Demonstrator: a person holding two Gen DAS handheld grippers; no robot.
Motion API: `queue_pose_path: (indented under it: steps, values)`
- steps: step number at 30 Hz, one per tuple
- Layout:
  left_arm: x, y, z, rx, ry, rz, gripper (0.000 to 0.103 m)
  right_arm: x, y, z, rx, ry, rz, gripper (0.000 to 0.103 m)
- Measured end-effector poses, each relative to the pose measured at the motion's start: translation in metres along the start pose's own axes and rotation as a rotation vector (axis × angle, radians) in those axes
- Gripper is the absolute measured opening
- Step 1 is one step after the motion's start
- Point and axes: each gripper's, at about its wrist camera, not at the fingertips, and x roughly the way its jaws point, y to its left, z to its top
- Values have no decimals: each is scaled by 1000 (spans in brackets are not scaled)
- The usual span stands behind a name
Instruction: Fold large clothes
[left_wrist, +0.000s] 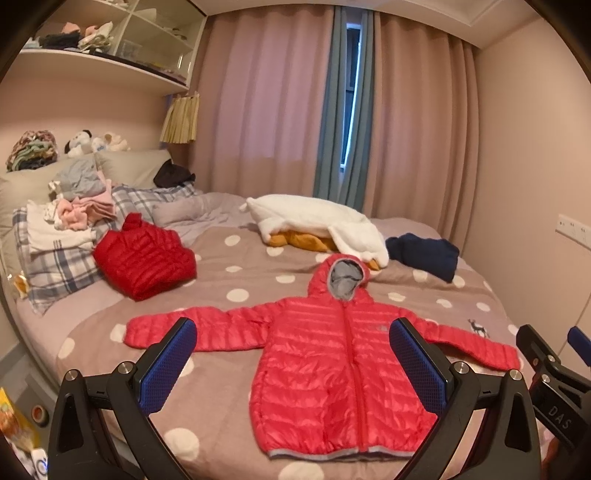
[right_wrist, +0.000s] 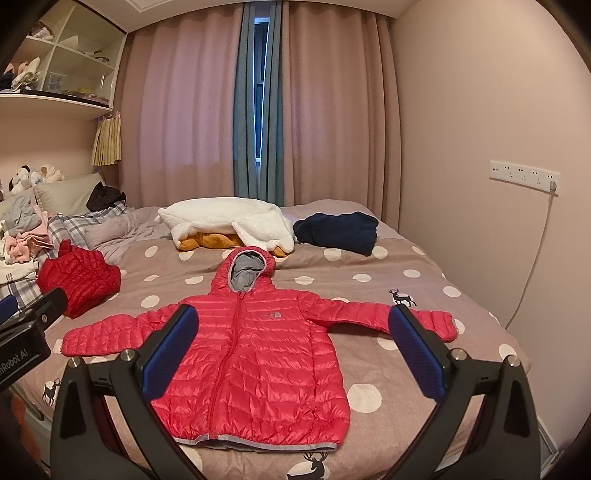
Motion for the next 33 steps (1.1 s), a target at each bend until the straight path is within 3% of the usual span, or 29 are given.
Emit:
queue_pose_path:
  steps: [6,11,18,20,24,29,31,33]
  values:
    - [5,4,1,-16,22,-5,103,3,1,0,1,3,-2,103]
    - [22,19,4,-105,49,-42,103,18,-4,-1,22,22,19,103]
    - [92,59,11,-209,126,34,103,85,-31,-2,86,63,-4,103]
    - [115,76,12,-244,132,10,103,108,-47,-1,127,58,6,103]
    - [183,134,3,-401,250,-5,103,167,-89,-2,186,122,-8,103]
    - [260,223,-44,-721,384,-5,103,252,-163,-24,247,272,-167,103]
    - [280,249,-67,-800,441,69,103,276,-191,-38,268,329,-232,103]
    - [290,265,-83,-822,439,117,103,291,-215,-50,312,373,-276,103]
